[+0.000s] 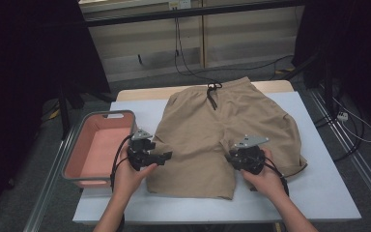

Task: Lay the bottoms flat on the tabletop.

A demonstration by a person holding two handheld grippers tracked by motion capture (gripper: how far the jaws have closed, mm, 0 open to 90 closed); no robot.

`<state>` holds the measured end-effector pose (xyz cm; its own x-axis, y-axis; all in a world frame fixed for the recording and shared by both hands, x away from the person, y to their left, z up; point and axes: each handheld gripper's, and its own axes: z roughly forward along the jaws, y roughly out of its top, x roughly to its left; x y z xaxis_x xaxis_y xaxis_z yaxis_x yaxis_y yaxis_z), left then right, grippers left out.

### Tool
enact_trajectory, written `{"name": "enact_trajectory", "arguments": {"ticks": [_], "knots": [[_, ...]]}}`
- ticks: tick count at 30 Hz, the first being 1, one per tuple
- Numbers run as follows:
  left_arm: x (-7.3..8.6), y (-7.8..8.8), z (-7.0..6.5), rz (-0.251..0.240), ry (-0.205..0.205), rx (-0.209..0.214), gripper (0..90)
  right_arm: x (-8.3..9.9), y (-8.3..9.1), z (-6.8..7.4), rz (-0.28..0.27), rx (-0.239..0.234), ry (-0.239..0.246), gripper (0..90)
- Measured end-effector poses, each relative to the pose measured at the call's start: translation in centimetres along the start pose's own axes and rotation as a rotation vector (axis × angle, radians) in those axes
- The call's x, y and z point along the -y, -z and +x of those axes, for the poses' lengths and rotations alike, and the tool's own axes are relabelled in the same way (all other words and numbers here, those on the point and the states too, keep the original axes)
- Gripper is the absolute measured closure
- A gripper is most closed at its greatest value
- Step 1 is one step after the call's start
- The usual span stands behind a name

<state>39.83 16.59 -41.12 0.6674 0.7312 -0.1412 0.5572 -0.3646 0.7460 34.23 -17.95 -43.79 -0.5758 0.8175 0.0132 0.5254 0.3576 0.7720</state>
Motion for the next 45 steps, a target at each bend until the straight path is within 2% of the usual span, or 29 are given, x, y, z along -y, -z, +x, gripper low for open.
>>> {"name": "enact_trajectory", "arguments": {"ticks": [2,5,6,8,9,10,12,14,17,20,25,28,31,36,39,43,45], "knots": [[0.0,0.1,0.0,0.002,-0.005,-0.001,20.3,0.3,0.5,0.0,0.004,0.009,-0.011,57.9],[0.0,0.0,0.0,0.002,0.0,0.0,20.3,1.0,1.1,0.3,0.008,-0.004,-0.012,48.5],[0.0,0.0,-0.1,0.003,-0.001,0.0,20.3,1.2,1.2,0.5,0.022,0.009,-0.003,46.1],[0.0,0.0,-0.2,0.001,-0.001,-0.002,20.3,1.6,1.3,0.5,0.039,0.028,0.011,46.6],[0.0,0.0,-0.1,-0.003,-0.003,-0.003,20.3,1.8,1.3,0.5,0.045,0.024,0.003,46.9],[-0.1,0.1,-0.2,-0.003,-0.003,-0.004,20.2,2.1,1.2,0.4,0.055,0.024,-0.01,48.3],[0.0,0.1,-0.1,-0.008,0.001,-0.004,20.2,2.6,0.9,0.5,0.084,0.012,-0.008,58.1],[0.0,0.1,-0.1,0.002,-0.002,-0.001,20.2,2.7,0.6,0.8,0.104,0.024,0.022,61.3],[0.0,0.0,-0.2,0.003,-0.002,-0.003,20.2,2.5,0.4,1.0,0.102,0.024,0.019,76.5],[0.0,-0.1,-0.3,0.0,-0.003,0.002,20.2,2.4,0.2,0.7,0.101,0.009,0.015,86.5],[-0.1,0.0,-0.2,0.001,-0.005,-0.001,20.2,2.1,0.5,0.5,0.071,-0.028,-0.016,88.6],[-0.1,-0.1,-0.2,-0.001,-0.004,-0.002,20.2,1.2,1.0,1.3,0.012,-0.058,-0.013,88.8],[-0.1,-0.1,-0.3,0.003,-0.005,0.001,20.2,0.5,0.8,2.5,-0.017,-0.073,0.011,88.7],[0.0,-0.1,-0.2,0.0,-0.002,0.0,20.2,0.6,-0.5,4.0,0.019,-0.072,0.061,85.4],[0.0,0.0,-0.1,0.003,0.001,0.002,20.2,0.6,-0.5,3.9,0.029,-0.073,0.063,82.7],[0.0,0.0,-0.2,0.0,0.003,0.001,20.1,0.7,0.2,3.1,0.013,-0.065,0.045,69.2],[0.0,0.0,-0.2,0.0,0.0,0.003,20.1,0.7,0.8,2.8,0.002,-0.067,0.041,59.5]]}}
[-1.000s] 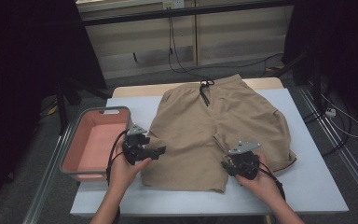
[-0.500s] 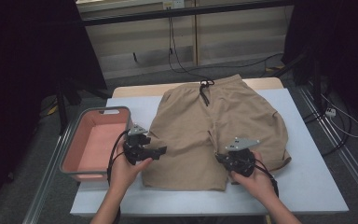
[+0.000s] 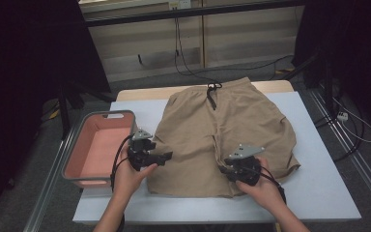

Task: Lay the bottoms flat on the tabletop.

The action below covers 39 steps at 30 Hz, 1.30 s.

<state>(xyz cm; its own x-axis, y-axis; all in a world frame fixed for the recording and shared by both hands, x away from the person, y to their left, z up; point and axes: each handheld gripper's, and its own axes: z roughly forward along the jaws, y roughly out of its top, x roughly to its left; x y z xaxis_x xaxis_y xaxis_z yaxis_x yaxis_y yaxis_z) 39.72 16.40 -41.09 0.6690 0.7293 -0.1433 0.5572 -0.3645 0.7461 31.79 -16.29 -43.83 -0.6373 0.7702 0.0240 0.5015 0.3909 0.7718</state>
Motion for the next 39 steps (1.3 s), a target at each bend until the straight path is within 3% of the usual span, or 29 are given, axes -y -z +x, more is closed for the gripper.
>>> {"name": "enact_trajectory", "arguments": {"ticks": [5,10,17,20,24,30,34,39], "knots": [[0.0,-0.1,0.0,0.004,0.002,0.003,20.0,0.2,1.5,-1.1,-0.021,0.029,-0.01,38.9],[0.0,-0.1,-0.1,0.005,0.0,0.008,20.0,0.2,2.9,-2.1,-0.046,0.063,0.033,30.6],[0.1,-0.2,0.0,0.007,0.004,0.012,19.7,1.1,4.0,-4.5,-0.036,0.106,-0.018,24.0],[0.0,-0.2,0.0,0.008,-0.002,0.012,19.5,1.7,4.5,-5.7,-0.034,0.139,-0.055,17.1],[0.0,-0.2,0.0,0.007,0.0,0.012,19.5,2.4,5.0,-7.0,-0.017,0.145,-0.084,14.5],[0.0,-0.1,0.1,0.005,0.0,0.01,19.5,3.5,6.2,-8.9,-0.015,0.188,-0.128,9.4],[0.0,-0.1,0.2,0.005,0.002,0.011,19.5,4.4,6.9,-10.0,-0.005,0.212,-0.163,10.0],[-0.2,-0.1,0.0,0.003,0.001,0.017,19.5,5.2,7.4,-10.9,0.015,0.233,-0.168,15.6]]}}
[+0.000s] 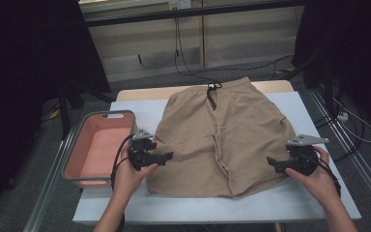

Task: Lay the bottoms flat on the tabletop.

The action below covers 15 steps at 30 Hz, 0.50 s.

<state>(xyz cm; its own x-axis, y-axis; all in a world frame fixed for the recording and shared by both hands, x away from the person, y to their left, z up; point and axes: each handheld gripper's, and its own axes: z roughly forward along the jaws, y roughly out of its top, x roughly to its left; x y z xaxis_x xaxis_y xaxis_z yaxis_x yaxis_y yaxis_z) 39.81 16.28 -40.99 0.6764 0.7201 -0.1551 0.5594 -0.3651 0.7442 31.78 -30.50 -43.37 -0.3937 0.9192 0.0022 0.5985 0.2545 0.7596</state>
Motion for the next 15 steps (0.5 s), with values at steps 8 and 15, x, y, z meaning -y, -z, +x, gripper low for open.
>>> {"name": "enact_trajectory", "arguments": {"ticks": [8,15], "knots": [[0.1,0.1,0.2,-0.005,0.01,0.003,19.4,0.7,1.3,-1.8,-0.042,0.076,-0.04,28.9],[0.0,0.0,0.1,-0.009,0.011,0.008,19.5,1.7,1.5,-3.0,-0.015,0.092,-0.053,41.9]]}}
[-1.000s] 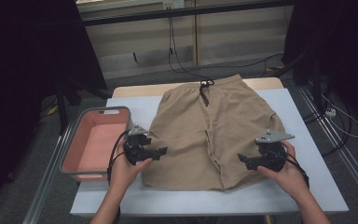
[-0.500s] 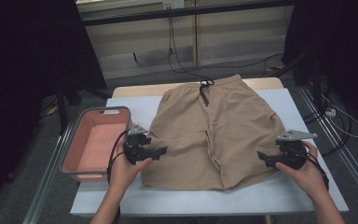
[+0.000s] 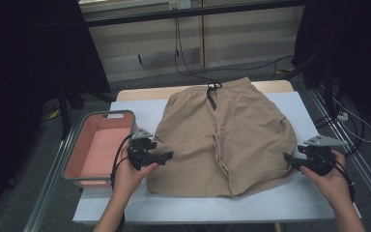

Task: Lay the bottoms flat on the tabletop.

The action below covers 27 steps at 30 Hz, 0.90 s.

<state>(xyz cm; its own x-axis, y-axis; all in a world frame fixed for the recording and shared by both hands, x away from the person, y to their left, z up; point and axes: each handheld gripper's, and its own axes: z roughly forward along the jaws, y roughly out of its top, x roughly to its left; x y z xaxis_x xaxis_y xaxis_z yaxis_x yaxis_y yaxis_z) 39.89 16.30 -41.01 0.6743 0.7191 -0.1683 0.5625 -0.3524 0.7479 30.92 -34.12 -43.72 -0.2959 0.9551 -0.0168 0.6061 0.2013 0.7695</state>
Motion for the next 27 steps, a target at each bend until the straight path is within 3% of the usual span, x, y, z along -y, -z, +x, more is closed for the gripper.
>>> {"name": "enact_trajectory", "arguments": {"ticks": [3,7,9,18,23,27], "knots": [[0.0,-0.1,0.0,0.006,-0.001,0.004,19.5,0.3,0.0,-0.3,0.02,0.016,-0.01,47.0],[-0.1,-0.2,0.0,0.005,-0.005,0.003,19.5,1.0,-0.4,-0.5,0.06,-0.02,-0.02,62.9],[-0.1,-0.2,-0.1,0.006,-0.007,0.004,19.5,1.3,-0.6,-0.6,0.071,-0.033,-0.036,64.8],[-0.1,-0.1,0.1,0.001,-0.002,0.002,19.6,1.1,0.4,-0.6,0.056,-0.01,-0.017,63.8],[-0.1,-0.1,0.1,-0.001,-0.001,-0.003,19.6,1.1,1.7,-1.5,0.012,0.015,-0.054,63.7],[-0.1,-0.2,-0.1,0.003,-0.004,0.001,19.7,1.2,1.9,-1.8,0.02,0.028,-0.052,64.8]]}}
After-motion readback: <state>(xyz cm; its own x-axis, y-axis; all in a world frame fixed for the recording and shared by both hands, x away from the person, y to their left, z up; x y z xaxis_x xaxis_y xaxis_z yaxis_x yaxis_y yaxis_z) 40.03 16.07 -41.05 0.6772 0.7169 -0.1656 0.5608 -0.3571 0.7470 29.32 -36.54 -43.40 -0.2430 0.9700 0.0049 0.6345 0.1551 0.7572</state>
